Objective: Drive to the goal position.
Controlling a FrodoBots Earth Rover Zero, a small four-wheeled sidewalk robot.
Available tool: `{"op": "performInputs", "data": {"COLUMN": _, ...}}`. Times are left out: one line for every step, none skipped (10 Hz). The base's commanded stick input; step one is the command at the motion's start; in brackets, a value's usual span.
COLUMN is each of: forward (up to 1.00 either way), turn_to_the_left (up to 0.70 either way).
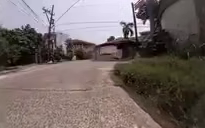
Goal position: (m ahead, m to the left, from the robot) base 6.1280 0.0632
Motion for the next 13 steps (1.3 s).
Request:
{"op": "performInputs", "data": {"forward": 0.00, "turn_to_the_left": 0.00}}
{"op": "performInputs", "data": {"forward": 0.00, "turn_to_the_left": 0.00}}
{"op": "performInputs", "data": {"forward": 0.00, "turn_to_the_left": 0.00}}
{"op": "performInputs", "data": {"forward": 0.00, "turn_to_the_left": 0.00}}
{"op": "performInputs", "data": {"forward": 0.00, "turn_to_the_left": 0.00}}
{"op": "performInputs", "data": {"forward": 0.00, "turn_to_the_left": 0.00}}
{"op": "performInputs", "data": {"forward": 0.00, "turn_to_the_left": 0.00}}
{"op": "performInputs", "data": {"forward": 0.00, "turn_to_the_left": 0.00}}
{"op": "performInputs", "data": {"forward": 0.00, "turn_to_the_left": 0.00}}
{"op": "performInputs", "data": {"forward": 0.09, "turn_to_the_left": 0.00}}
{"op": "performInputs", "data": {"forward": 0.34, "turn_to_the_left": 0.00}}
{"op": "performInputs", "data": {"forward": 0.55, "turn_to_the_left": 0.00}}
{"op": "performInputs", "data": {"forward": 0.66, "turn_to_the_left": 0.00}}
